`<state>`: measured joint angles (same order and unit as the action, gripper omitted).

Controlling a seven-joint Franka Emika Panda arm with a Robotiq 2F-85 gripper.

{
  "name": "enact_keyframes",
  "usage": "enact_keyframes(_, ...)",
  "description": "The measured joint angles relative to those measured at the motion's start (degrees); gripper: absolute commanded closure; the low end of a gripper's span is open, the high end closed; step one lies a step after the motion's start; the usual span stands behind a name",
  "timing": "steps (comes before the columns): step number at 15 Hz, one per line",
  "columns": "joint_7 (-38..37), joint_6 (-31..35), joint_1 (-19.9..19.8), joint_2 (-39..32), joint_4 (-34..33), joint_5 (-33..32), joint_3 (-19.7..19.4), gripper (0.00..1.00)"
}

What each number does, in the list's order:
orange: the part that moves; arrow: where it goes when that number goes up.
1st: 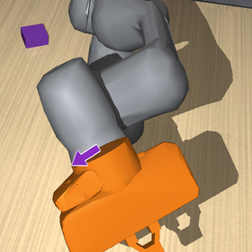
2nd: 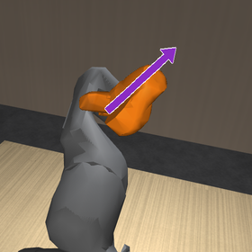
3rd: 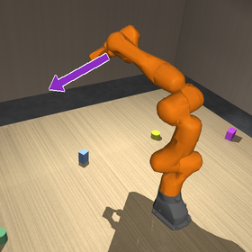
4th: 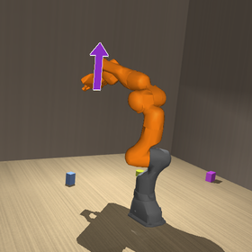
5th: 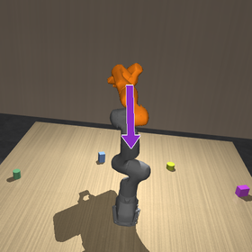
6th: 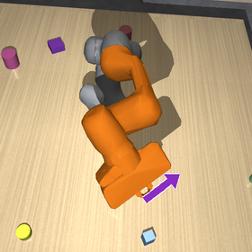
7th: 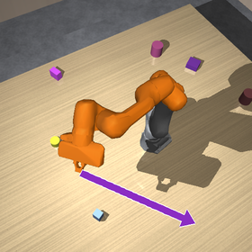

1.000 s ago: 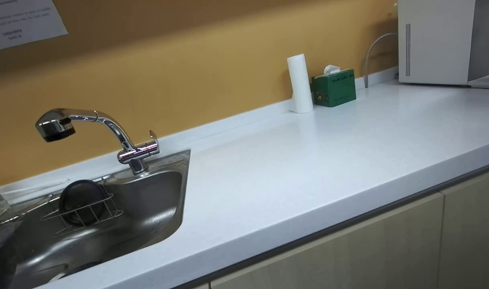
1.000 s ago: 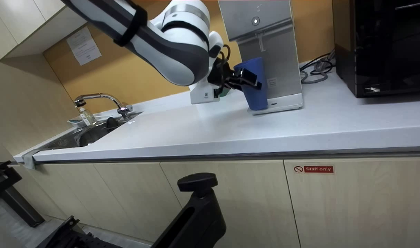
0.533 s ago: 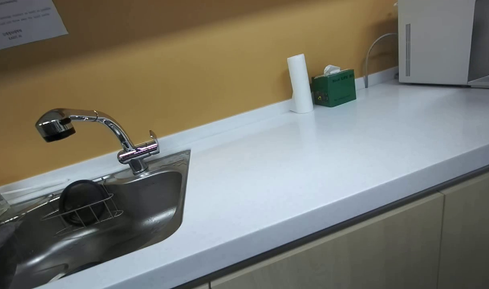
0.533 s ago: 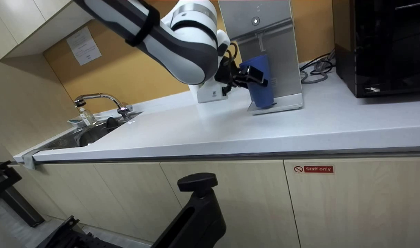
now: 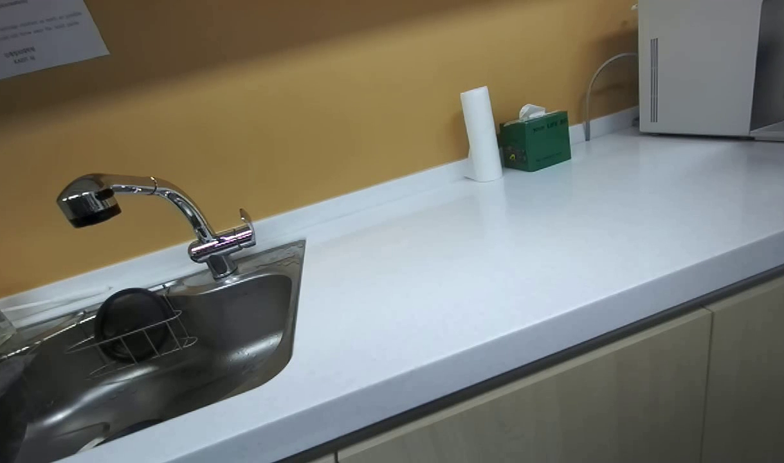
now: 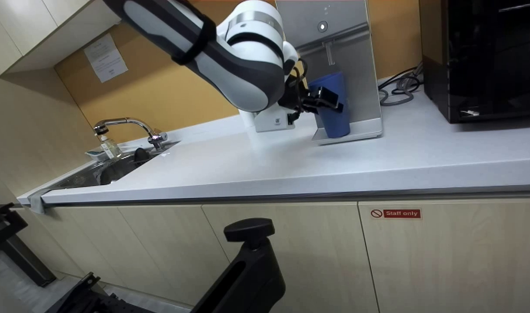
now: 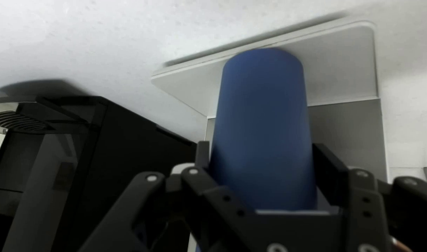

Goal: Pick up the blue cup and put it on the platform of the coffee maker

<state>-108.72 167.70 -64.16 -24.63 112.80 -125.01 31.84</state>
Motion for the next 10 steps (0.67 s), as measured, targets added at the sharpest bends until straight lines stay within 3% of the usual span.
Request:
enact_keyframes(1, 0.0, 0.0, 0.0, -0.3, -0.3, 0.0, 0.0, 0.07)
enact_keyframes(4, 0.2, 0.0, 0.0, -0.9, -1.0, -0.2, 0.1, 0.00)
enact_keyframes(10, 0.3, -0.1, 0.0, -1.2, -2.0, -1.2, 0.4, 0.00)
